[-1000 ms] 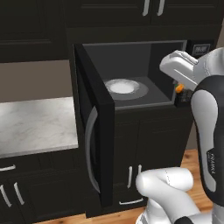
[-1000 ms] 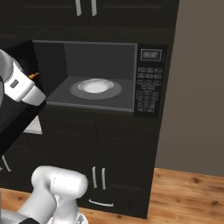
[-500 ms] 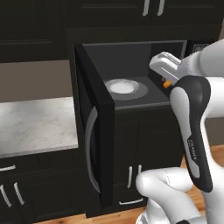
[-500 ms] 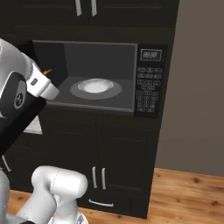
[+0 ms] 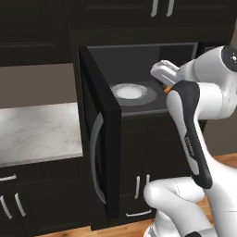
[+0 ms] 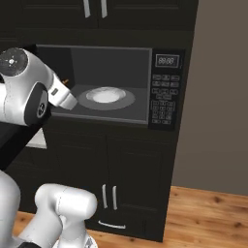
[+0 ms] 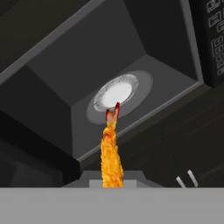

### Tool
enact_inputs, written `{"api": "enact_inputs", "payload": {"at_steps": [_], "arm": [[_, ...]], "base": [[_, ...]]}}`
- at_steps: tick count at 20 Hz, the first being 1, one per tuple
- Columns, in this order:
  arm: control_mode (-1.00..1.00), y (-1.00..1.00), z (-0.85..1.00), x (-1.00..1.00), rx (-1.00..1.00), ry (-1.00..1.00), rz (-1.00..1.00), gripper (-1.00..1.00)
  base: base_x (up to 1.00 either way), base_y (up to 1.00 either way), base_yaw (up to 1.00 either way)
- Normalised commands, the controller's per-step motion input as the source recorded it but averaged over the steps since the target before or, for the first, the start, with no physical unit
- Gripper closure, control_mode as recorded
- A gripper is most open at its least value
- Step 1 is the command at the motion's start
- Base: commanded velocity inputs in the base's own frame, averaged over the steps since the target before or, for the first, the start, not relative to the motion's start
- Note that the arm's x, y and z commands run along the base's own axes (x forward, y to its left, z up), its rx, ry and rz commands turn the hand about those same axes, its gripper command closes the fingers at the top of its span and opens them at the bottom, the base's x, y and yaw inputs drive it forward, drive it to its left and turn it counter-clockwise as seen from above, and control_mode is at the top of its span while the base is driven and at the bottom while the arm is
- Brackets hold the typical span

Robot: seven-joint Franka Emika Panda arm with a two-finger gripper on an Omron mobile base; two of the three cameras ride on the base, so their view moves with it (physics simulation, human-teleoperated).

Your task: Transport the shrimp from the fridge to the microwave and turn on the microwave.

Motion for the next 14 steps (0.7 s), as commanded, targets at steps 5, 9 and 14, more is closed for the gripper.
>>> {"api": "enact_inputs", "payload": {"at_steps": [5,9,14], "arm": [[-1.00,-0.09,-0.10,0.46,0.00,0.00,0.00,1.00],[-1.00,-0.07,-0.04,0.51,0.00,0.03,0.00,1.00],[-1.00,-0.05,-0.08,0.50,0.00,0.04,0.00,1.00]], "base": [[0.00,0.00,0.00],[0.00,0.00,0.00],[0.00,0.00,0.00]]}}
